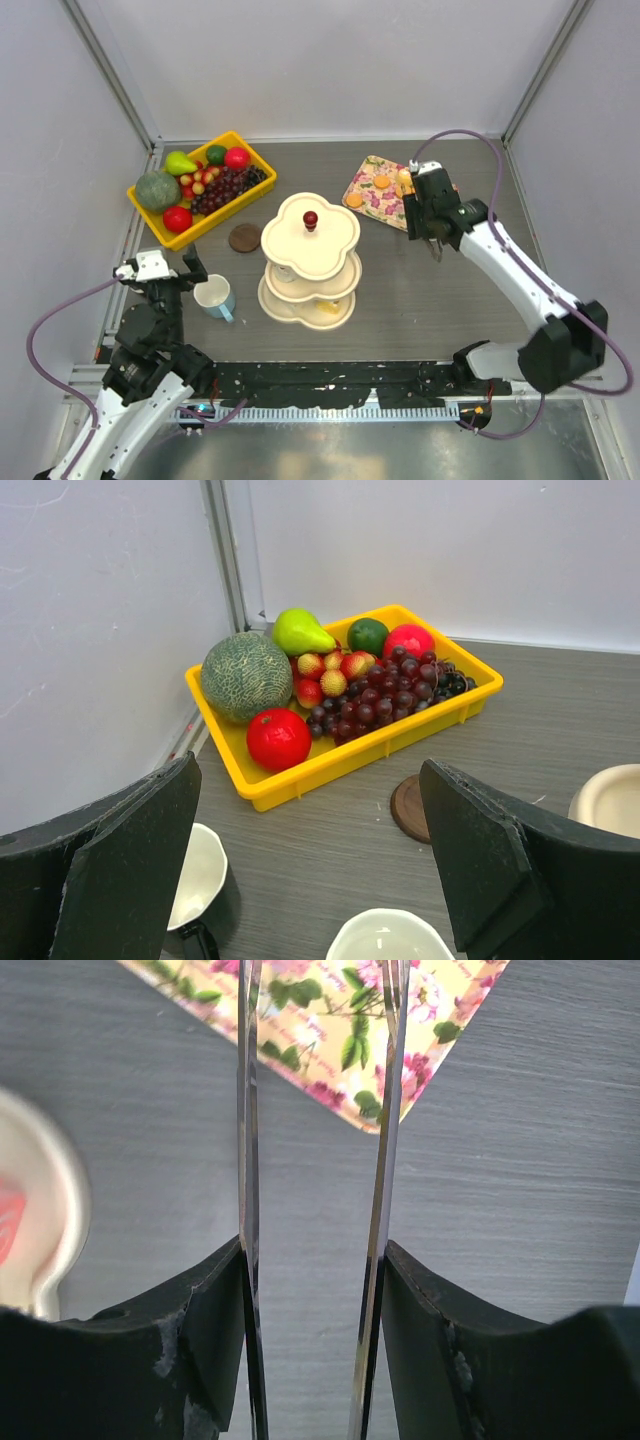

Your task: Serve the afternoon tea

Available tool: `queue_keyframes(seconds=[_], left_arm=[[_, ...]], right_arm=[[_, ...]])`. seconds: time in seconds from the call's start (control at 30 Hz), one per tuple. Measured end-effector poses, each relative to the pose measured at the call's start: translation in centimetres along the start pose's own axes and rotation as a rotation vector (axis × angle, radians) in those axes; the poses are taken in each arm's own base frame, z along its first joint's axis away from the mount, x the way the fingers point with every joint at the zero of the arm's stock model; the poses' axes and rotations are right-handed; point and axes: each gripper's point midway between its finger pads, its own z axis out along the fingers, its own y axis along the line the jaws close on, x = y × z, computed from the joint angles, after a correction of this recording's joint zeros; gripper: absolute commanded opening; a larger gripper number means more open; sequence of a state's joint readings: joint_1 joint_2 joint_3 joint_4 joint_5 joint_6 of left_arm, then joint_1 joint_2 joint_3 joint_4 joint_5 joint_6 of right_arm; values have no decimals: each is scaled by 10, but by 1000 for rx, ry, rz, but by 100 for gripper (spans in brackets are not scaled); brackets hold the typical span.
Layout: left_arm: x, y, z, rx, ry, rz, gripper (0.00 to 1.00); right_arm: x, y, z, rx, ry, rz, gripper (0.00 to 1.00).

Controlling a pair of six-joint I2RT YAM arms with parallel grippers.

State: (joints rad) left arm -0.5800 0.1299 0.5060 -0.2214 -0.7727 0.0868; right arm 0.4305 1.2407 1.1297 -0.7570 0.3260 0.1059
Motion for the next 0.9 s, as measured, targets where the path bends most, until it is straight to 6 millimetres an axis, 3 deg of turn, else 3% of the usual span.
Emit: queue_keyframes(seconds=[0.23,0.4,0.57,0.9], left_arm=[[-2,1,-1,0,-8,-8,99],[-2,0,-1,6,-10,-9,99],[-2,1,-1,5,-11,-11,99],[-2,1,-1,5,-11,-11,99]], right_arm=[[-21,-22,82,61,120,44,57],[-39,-31,125,67,140,51,60],[-54,-28,152,44,144,15,62],[-72,-26,181,32,138,5,61]])
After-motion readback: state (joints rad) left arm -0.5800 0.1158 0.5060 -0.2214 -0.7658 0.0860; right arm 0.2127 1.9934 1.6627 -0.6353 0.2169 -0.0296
